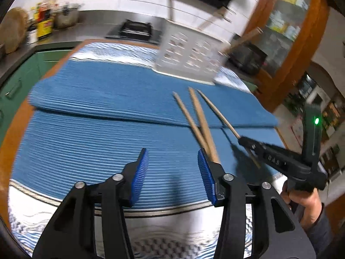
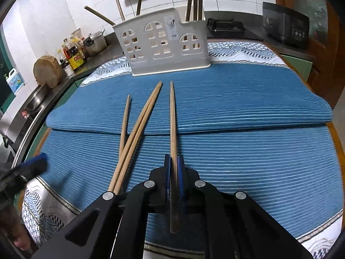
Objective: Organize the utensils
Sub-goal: 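Grasp a chopstick with the right tool while the left tool grasps another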
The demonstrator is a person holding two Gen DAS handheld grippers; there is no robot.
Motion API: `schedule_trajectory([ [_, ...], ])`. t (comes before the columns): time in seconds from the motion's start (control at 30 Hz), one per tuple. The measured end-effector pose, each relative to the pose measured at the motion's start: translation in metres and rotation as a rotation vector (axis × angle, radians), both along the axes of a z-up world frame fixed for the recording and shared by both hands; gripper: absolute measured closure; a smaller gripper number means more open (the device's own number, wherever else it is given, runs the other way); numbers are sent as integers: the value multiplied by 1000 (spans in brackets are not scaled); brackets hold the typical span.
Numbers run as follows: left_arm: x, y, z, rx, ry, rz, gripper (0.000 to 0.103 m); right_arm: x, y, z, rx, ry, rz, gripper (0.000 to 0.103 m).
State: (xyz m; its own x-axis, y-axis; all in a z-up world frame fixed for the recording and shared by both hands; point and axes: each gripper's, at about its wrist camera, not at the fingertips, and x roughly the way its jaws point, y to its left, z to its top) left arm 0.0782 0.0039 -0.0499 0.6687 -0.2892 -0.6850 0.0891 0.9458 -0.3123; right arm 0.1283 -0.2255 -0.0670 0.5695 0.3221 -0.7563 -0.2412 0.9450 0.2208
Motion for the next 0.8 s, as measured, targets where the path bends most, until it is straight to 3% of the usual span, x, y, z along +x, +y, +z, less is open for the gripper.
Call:
schedule_trajectory([
  [0.13, 13, -33, -10, -8, 27, -73, 72, -10, -6, 5, 21, -15, 11, 96],
  [0.3, 31, -55, -20, -38, 60, -113, 75, -17, -12, 11, 49, -30, 16, 96],
  [0.37, 38, -62, -25, -28, 73, -123, 82, -19, -14, 13, 54, -36, 19, 96],
  [0.73, 49, -63, -41, 9, 109, -109, 88, -19, -25, 10, 79, -33, 8, 96],
  [0.8, 50, -65, -42, 52, 109, -97, 88, -19, -25, 9, 81, -29, 9, 96],
])
